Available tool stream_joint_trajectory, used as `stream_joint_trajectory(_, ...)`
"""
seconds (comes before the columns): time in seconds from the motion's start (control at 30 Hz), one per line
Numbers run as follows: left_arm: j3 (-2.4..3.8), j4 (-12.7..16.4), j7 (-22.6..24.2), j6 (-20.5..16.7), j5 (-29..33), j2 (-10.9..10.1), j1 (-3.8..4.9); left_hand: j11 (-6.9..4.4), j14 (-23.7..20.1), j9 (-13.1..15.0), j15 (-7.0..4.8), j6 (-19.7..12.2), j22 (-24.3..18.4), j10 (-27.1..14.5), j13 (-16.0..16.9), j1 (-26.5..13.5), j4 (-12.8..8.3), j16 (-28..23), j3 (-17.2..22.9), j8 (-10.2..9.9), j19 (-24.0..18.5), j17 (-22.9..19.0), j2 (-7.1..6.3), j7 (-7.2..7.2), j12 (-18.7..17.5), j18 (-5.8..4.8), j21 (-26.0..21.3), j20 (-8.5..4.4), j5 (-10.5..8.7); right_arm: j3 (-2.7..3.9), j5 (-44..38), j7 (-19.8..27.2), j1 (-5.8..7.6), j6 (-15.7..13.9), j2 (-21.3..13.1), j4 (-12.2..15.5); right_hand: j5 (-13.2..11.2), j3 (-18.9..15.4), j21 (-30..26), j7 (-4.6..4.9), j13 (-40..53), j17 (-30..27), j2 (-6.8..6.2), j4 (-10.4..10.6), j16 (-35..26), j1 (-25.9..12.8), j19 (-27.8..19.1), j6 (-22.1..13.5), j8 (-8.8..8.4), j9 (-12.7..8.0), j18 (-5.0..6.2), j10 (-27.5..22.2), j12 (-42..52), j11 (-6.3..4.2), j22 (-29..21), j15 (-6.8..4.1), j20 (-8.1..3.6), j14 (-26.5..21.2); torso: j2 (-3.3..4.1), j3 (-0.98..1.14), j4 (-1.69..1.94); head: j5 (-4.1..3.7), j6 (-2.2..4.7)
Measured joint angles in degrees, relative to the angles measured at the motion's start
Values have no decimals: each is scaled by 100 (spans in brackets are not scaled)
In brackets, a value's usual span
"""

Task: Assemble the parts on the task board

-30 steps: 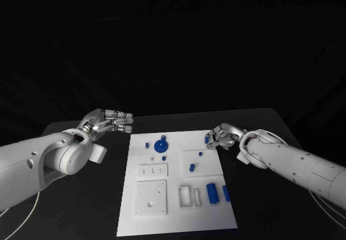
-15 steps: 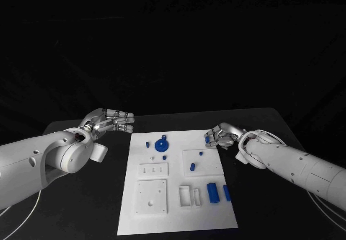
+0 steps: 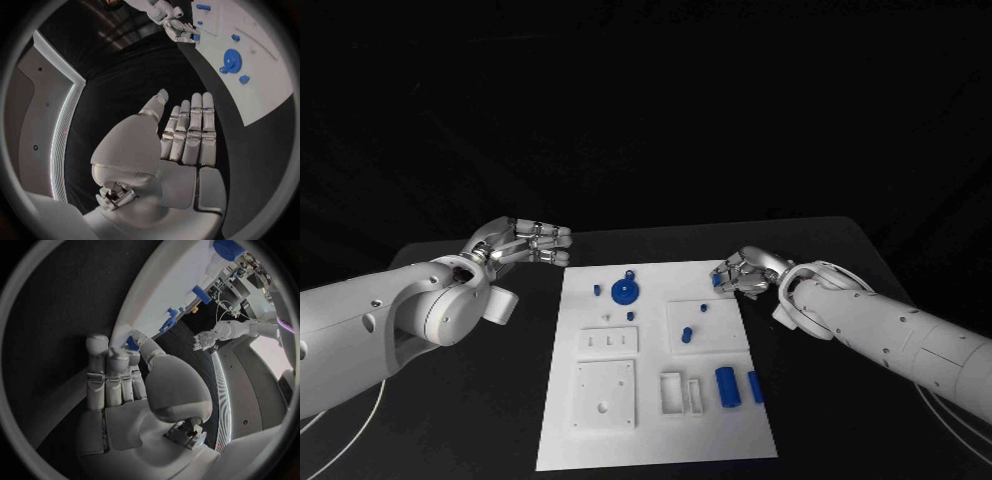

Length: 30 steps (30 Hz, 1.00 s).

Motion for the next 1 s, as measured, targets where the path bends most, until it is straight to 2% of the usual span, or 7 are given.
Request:
stream_joint_trajectory(0.3,0,-3,-14,12,-1,2,0,0,0,0,0,0,0,0,0,0,0,0,0,0,0,0,0,0,0,0,0,0,0,3,-33,-1,-4,-43,11,-9,-44,142,4,-15,9,5,-38,32,0,-38,0,85,-2,3,-1,0,0,0,0,0,0,0,1,1,3,-16,-4)
stream_joint_trajectory(0.47,0,-3,-19,15,-2,1,0,0,0,0,0,0,-1,0,0,0,0,0,0,0,0,0,0,0,0,0,0,0,0,3,-46,-2,-11,-104,24,-9,-74,183,31,-79,32,26,9,72,0,-86,0,280,4,4,0,38,22,-38,0,-16,0,16,3,-1,5,-25,-11)
stream_joint_trajectory(0.6,0,-1,-23,17,-3,1,0,0,0,0,0,0,-1,0,0,0,0,0,0,0,0,0,0,0,0,0,0,0,0,0,-49,-10,-20,-175,33,0,-74,189,73,-114,55,40,10,79,33,-87,0,387,18,7,0,64,36,-63,0,-20,-42,21,4,-1,3,-32,-18)
stream_joint_trajectory(0.8,0,2,-28,20,-5,1,0,0,0,0,0,0,-1,0,0,0,0,0,0,0,0,0,0,0,0,0,0,0,0,-6,-49,-34,-32,-299,42,11,-93,206,73,-162,61,51,3,96,33,-87,-1,581,15,14,1,74,46,-72,0,-65,-43,25,5,-4,3,-37,-25)
stream_joint_trajectory(0.9,0,4,-33,20,-7,0,0,20,0,0,0,0,-1,-20,0,0,17,0,-17,0,0,0,0,0,0,0,0,0,0,-9,-49,-58,-38,-360,42,18,-240,248,73,-190,66,51,1,133,33,-92,-2,659,3,14,1,93,46,-91,0,-65,-81,24,5,-5,3,-35,-25)
stream_joint_trajectory(1.0,0,8,-38,21,-10,-2,0,20,0,0,0,0,-1,-20,0,0,17,0,-17,0,0,0,0,0,0,0,0,0,0,-12,-51,-84,-44,-418,42,31,-246,301,73,-189,75,56,9,129,33,-99,0,673,3,14,1,93,45,-91,0,-65,-83,25,3,-4,3,-27,-26)
